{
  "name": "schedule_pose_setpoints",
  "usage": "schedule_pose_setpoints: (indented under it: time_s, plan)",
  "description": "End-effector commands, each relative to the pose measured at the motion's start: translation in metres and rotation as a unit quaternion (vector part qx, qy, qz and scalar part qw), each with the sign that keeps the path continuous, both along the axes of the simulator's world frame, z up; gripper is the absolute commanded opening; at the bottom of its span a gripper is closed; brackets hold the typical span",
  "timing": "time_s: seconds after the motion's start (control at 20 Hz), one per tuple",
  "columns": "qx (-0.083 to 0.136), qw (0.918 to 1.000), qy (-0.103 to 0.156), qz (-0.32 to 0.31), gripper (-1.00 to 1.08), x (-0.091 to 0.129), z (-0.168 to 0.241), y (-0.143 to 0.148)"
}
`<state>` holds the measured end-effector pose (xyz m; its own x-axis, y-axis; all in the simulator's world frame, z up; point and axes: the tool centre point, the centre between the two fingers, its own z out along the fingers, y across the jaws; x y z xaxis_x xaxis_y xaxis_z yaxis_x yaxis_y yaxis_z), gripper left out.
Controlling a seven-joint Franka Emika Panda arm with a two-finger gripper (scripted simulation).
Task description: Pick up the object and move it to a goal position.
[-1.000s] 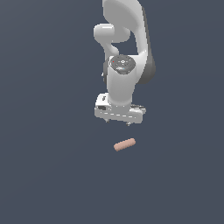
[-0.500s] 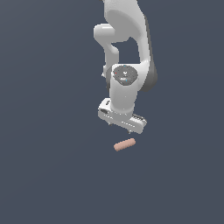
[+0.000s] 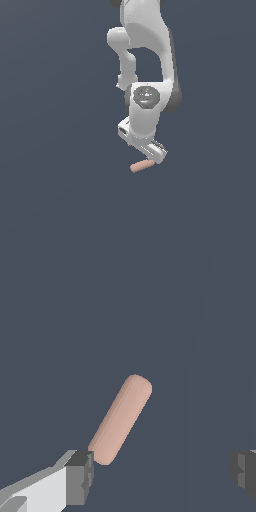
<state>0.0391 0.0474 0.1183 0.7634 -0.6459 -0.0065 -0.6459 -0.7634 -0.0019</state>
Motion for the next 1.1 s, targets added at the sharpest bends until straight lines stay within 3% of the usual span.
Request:
schedule_pose_setpoints:
  time_s: [0.0,0.6,1.05]
  plan:
    - [0.0,0.9994,0.0,-0.034,1.0,0.003,-0.006,0.003]
    - [-0.002,0.9832,0.0,-0.182,1.0,0.015,-0.034,0.015]
    - [-0.003,0.97,-0.001,-0.243,1.0,0.02,-0.046,0.021]
